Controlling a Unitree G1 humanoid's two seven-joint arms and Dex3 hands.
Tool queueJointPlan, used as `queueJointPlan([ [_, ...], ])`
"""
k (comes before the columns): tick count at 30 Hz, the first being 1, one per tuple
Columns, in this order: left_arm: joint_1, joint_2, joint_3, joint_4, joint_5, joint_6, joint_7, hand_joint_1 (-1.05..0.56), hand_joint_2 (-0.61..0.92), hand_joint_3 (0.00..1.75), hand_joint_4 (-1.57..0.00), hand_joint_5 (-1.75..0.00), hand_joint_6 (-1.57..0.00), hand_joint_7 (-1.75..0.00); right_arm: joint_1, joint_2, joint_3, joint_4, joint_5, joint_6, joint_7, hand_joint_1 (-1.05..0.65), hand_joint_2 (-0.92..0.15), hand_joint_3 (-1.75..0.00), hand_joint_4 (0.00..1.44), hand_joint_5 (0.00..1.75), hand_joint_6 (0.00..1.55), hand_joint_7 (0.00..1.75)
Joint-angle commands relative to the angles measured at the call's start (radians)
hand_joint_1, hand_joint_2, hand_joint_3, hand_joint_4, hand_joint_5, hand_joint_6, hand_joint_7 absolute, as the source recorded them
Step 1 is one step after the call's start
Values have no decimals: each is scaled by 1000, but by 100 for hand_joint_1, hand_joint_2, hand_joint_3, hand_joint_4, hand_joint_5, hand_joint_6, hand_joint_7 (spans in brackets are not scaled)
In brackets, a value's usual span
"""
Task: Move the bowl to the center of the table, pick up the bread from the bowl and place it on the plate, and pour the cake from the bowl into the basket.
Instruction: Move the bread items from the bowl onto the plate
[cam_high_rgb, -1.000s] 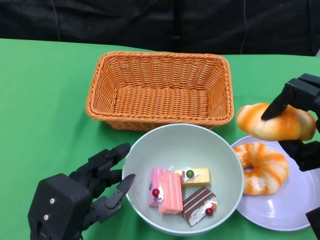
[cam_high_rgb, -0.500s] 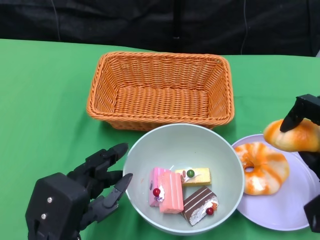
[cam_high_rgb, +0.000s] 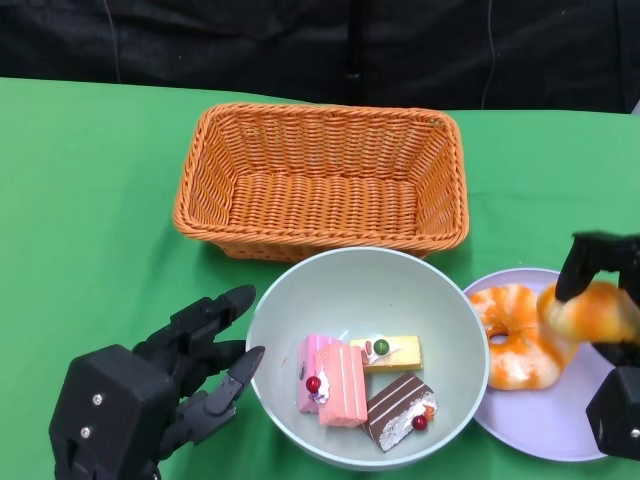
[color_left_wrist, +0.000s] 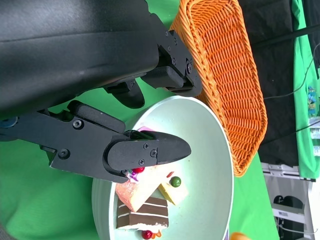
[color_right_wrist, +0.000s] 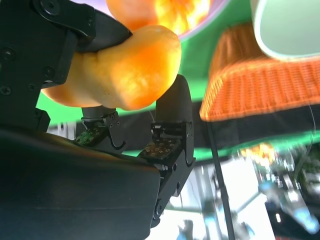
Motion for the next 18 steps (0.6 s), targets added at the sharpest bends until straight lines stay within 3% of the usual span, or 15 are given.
queueJointPlan([
  [1,-2,11,3,-11,-1,4,-4,-54,92,46,-24,-76,-49,-1,-11,-27,4,21,38,8,31,6,-44,-89,87,161,106,69],
  [2,-2,11,3,-11,-1,4,-4,-54,92,46,-24,-76,-49,-1,-12,-28,5,22,40,8,32,5,-45,-86,87,160,107,64],
  [3,-2,12,5,-7,-2,-2,-5,-54,92,46,-24,-76,-49,-1,-8,-38,17,3,70,44,121,5,-46,-85,87,160,108,62],
  [4,-1,12,6,-5,-4,-7,-6,-54,92,45,-25,-76,-49,-1,-5,-47,27,-12,94,73,190,-8,-69,-47,59,102,68,32],
  [5,-1,13,6,-3,-4,-10,-7,-54,92,45,-25,-77,-49,-1,-2,-52,33,-26,112,97,239,-12,-80,-27,55,71,55,19],
  [7,0,11,6,-4,-2,-8,-4,-54,92,45,-25,-77,-50,-1,8,-77,45,-63,143,126,335,-24,-90,-11,39,39,36,5],
  [12,2,16,4,0,4,-16,-6,-54,92,46,-26,-77,-50,-1,45,-113,44,-217,224,250,529,-39,-91,-5,17,20,17,0],
  [18,6,14,6,-12,-4,0,-6,-51,92,46,-25,-76,-50,-1,74,-159,43,-394,283,350,700,-56,-90,-2,8,13,8,0],
])
